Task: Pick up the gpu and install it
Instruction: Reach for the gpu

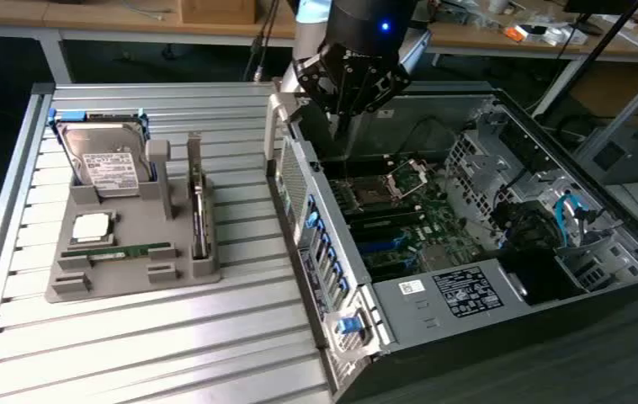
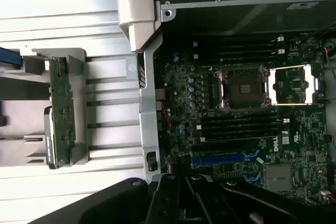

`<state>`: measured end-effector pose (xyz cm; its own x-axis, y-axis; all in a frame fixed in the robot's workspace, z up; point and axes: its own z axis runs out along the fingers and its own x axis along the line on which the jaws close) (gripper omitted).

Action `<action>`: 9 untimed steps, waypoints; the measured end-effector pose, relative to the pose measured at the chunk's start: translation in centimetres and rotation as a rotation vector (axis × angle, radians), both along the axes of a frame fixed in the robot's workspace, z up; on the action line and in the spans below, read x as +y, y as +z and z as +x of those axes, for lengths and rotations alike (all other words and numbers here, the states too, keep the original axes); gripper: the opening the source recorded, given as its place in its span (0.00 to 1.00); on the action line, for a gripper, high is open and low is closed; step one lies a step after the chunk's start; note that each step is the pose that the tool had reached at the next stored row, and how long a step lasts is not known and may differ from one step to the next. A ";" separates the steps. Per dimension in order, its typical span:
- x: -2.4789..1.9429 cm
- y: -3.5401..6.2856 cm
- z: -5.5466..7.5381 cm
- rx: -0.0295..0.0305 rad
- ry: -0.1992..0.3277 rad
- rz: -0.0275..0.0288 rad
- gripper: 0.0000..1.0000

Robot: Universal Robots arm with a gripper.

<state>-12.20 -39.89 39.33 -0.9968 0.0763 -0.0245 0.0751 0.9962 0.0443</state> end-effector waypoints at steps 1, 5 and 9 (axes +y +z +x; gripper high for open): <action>0.00 0.00 0.0 0.0000 0.000 0.0000 0.10; 0.00 0.00 -0.2 0.0000 0.000 0.0001 0.10; 0.00 0.00 -0.6 0.0000 0.000 0.0000 0.10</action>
